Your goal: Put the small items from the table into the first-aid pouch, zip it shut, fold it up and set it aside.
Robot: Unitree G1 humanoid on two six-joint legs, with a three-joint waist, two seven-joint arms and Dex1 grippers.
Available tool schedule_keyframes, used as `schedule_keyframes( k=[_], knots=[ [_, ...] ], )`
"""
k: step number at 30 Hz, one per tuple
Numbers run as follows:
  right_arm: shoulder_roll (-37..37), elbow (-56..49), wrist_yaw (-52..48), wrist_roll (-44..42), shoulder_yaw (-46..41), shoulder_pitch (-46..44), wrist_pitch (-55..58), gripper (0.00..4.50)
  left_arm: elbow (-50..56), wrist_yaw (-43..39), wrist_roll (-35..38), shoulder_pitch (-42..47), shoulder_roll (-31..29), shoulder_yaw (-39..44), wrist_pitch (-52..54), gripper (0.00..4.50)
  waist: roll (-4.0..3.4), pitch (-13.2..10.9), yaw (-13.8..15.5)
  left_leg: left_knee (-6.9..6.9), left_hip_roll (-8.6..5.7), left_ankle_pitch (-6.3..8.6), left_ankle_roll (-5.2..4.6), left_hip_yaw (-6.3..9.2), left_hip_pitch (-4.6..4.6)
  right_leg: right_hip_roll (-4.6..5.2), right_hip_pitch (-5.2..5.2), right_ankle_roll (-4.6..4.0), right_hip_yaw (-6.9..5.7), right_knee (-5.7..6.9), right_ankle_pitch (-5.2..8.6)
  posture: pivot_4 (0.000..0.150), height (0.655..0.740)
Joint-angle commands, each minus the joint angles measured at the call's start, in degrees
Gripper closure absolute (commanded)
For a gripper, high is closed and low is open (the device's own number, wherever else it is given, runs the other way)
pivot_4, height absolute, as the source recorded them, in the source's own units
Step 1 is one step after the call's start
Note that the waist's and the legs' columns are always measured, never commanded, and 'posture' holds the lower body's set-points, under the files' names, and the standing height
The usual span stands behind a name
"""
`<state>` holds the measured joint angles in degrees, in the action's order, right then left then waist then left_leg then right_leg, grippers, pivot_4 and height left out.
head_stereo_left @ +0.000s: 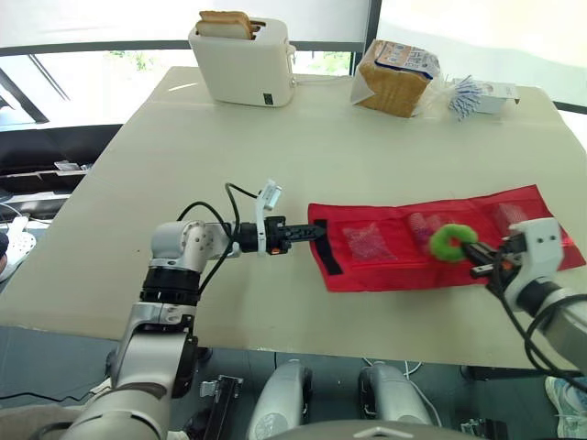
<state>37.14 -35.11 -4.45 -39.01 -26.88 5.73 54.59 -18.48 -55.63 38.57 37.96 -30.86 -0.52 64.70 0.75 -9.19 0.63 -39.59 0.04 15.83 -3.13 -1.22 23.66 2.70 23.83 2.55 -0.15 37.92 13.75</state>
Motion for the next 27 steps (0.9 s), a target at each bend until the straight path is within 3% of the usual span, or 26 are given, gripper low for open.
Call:
schedule_keyframes(
  k=[1,5,14,21,27],
  knots=[
    [2.8,3.8,1.7,6.5,-6.3,-0.7,-3.4,4.43,-5.2,-4.5,-3.6,1.6,-4.4,-0.3,-5.2,4.50,0.00,0.0,0.0,0.02,0.00,0.00,0.00,-0.01,-0.01,-0.01,0.02,0.00,0.00,0.01,0.00,0.150,0.7400],
    [4.7,8.3,2.1,9.8,-11.1,-2.2,-3.8,4.43,-16.8,-9.0,-9.7,6.2,-7.6,-2.4,-13.4,4.50,0.00,0.0,0.0,0.15,0.00,0.00,0.00,-0.02,-0.01,-0.05,0.10,-0.01,-0.01,0.02,0.01,0.150,0.7400],
    [7.0,9.0,0.8,14.0,-13.8,0.4,-0.9,4.43,-33.6,-10.5,-18.3,15.3,-7.8,-3.0,-24.6,4.50,0.01,0.0,0.1,0.14,-0.02,0.13,-0.23,-0.02,0.06,-0.02,0.10,0.01,0.00,-0.03,0.00,0.150,0.7400],
    [7.6,11.9,0.0,15.0,-9.1,-4.1,-1.3,4.43,-34.2,-10.3,-19.0,15.9,-5.4,-1.4,-26.1,4.50,0.01,0.0,-0.1,0.14,-0.01,0.14,-0.25,-0.03,0.05,-0.02,0.11,0.01,0.01,0.00,0.00,0.150,0.7400],
    [6.3,17.4,-0.7,15.9,-2.8,-10.8,-0.8,4.43,-33.6,-4.5,-20.3,15.6,-2.8,0.7,-30.7,4.50,0.01,0.0,-0.1,0.13,0.00,0.14,-0.25,-0.03,0.03,-0.02,0.12,0.01,0.01,0.02,-0.01,0.150,0.7400]
  ],
)
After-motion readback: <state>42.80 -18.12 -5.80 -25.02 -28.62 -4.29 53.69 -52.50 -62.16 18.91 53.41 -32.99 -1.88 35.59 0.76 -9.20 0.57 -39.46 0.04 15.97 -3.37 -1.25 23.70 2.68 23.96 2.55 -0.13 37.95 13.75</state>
